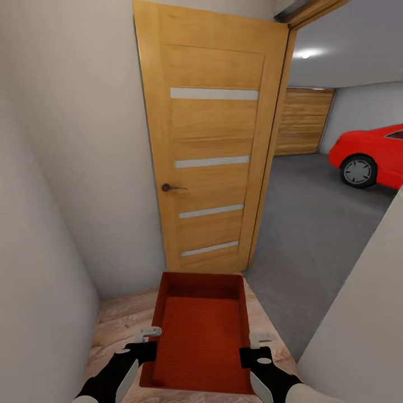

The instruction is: Move the two storage containers from the living room to the garage. In the garage, place one container on the floor and stack the other container on top of it (either order is fine).

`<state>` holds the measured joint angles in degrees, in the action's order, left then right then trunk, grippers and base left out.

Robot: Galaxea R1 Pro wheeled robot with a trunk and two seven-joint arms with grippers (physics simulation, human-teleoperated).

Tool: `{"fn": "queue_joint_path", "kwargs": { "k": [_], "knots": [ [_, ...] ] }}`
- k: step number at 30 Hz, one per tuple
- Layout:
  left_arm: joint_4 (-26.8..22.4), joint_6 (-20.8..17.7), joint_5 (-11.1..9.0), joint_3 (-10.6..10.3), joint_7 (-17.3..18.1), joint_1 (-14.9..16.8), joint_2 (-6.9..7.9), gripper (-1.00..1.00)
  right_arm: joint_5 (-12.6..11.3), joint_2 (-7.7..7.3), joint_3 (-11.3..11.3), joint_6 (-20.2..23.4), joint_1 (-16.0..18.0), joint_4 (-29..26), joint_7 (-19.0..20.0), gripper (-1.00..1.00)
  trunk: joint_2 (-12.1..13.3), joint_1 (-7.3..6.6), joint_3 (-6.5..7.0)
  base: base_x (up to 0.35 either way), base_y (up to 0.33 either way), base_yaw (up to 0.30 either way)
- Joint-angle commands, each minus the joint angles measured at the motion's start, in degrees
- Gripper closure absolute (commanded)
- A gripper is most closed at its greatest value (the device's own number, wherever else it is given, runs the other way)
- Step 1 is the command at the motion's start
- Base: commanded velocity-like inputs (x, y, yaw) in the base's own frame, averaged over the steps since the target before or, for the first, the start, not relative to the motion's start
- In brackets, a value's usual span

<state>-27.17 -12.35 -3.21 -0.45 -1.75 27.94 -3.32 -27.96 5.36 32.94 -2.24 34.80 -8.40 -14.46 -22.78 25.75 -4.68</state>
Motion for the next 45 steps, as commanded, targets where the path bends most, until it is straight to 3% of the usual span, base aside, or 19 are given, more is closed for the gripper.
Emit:
{"fn": "queue_joint_path", "kwargs": {
  "k": [1,35,45],
  "knots": [
    [-0.3,-0.4,0.6,-0.4,-0.6,0.0,0.07,1.00,-1.1,-0.09,0.5,-0.4,0.1,2.0,-0.3,1.00,-0.1,0.04,-0.12,0.000,0.000,-0.287],
    [-0.5,-0.4,0.6,-0.5,-0.5,0.0,-0.01,1.00,-1.1,-0.16,0.5,-0.3,0.1,2.0,-0.2,1.00,-0.1,0.04,-0.12,0.000,0.000,-0.286],
    [0.3,-0.6,0.7,-0.4,-0.7,0.0,0.05,1.00,-1.1,-0.18,0.5,-0.3,0.1,2.0,-0.2,1.00,-0.1,0.04,-0.12,0.207,0.105,-0.053]
  ]
}}
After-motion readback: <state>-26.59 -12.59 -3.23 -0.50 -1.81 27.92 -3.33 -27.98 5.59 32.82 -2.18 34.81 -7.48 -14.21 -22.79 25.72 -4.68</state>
